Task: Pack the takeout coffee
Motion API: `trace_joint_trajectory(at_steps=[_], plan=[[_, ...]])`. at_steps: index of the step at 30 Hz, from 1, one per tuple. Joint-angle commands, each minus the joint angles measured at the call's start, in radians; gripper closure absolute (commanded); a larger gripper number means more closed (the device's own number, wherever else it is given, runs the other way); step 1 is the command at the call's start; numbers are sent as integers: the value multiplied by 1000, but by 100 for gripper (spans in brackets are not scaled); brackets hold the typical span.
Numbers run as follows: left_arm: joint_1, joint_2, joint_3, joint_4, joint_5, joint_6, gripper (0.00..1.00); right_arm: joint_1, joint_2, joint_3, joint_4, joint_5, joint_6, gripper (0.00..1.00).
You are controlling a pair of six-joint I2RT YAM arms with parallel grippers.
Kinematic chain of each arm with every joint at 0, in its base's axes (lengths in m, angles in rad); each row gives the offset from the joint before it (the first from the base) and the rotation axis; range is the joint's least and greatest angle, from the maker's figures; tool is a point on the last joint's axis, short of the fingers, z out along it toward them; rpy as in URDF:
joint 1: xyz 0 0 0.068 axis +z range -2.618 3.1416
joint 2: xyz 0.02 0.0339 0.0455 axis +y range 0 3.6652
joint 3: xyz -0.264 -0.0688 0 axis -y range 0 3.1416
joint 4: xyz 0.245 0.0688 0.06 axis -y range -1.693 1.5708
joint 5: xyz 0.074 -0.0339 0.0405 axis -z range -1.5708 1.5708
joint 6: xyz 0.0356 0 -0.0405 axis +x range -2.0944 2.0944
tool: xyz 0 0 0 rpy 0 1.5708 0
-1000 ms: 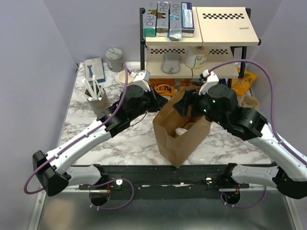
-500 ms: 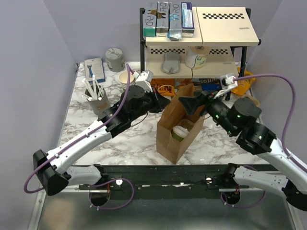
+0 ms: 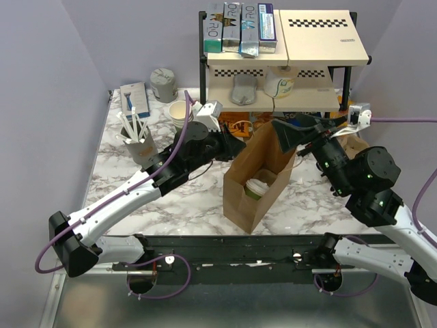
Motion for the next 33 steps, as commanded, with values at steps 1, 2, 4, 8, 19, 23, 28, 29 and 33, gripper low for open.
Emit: trace_joint_trajectory(at_steps=[1, 2, 4, 8, 19, 23, 28, 29, 33], plan=[[-6, 2, 29, -21, -3, 26, 71, 7, -22, 36, -148, 62, 35, 1], [-6, 2, 31, -24, -3, 27, 66, 7, -37, 31, -172, 51, 44, 0], [-6, -1, 32, -23, -3, 36, 51, 7, -58, 20, -218, 48, 63, 0], [-6, -10, 40, -35, -13, 49, 24, 7, -117, -10, -258, 54, 84, 0], [-8, -65, 107, -73, 79, 99, 1, 7, -196, -12, -395, 155, 91, 0], [-8, -92, 176, -139, 55, 130, 1, 5, -209, -1, -444, 175, 98, 0], [-8, -127, 262, -245, -43, 175, 1, 5, -204, 23, -525, 212, 107, 0], [-8, -133, 288, -291, -59, 196, 1, 5, -201, 28, -543, 224, 109, 0], [-8, -190, 330, -397, -160, 199, 1, 5, -200, 36, -640, 429, 147, 0]])
